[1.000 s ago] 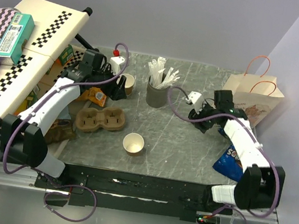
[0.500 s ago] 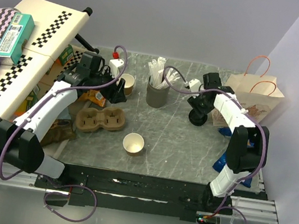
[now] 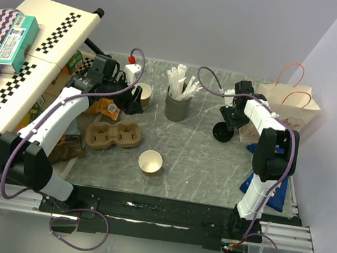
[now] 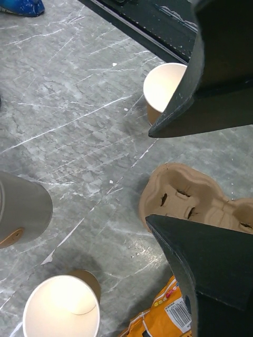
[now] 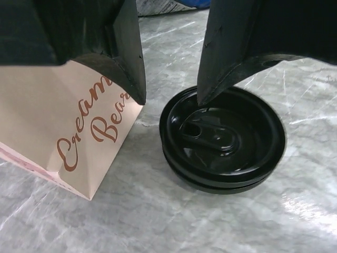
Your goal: Pack the takeout coffee
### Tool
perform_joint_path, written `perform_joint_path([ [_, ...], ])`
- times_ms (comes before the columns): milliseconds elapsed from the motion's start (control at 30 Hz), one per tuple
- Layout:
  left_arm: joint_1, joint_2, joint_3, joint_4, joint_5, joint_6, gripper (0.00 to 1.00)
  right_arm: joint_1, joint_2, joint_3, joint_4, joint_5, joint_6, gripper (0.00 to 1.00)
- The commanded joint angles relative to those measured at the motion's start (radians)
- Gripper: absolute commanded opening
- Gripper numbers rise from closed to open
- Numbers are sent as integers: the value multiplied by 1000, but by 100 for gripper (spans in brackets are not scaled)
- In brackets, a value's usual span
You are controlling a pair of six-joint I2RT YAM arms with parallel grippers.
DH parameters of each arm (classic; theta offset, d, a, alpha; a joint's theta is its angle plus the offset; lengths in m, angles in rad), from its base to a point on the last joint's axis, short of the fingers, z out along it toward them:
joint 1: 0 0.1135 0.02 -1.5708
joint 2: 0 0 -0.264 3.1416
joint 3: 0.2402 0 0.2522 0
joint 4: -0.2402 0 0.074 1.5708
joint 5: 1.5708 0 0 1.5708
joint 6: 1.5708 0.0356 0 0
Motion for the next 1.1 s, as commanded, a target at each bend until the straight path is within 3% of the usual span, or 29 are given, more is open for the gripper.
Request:
perform_joint_path([
  [0,-1,10,43,-16,27,11,66,-19,18,38,-30,-35,56,50],
  [300,-1,9,21,-11,14,-5,66,-44,69,53,-54,-118,97,45],
  [600,-1,19,34,-5,13,-12,66,-51,81,73,-56,-117,96,34],
  [1067,-1,24,31,7,16,-6,66,-51,9,91,-56,-138,76,5],
])
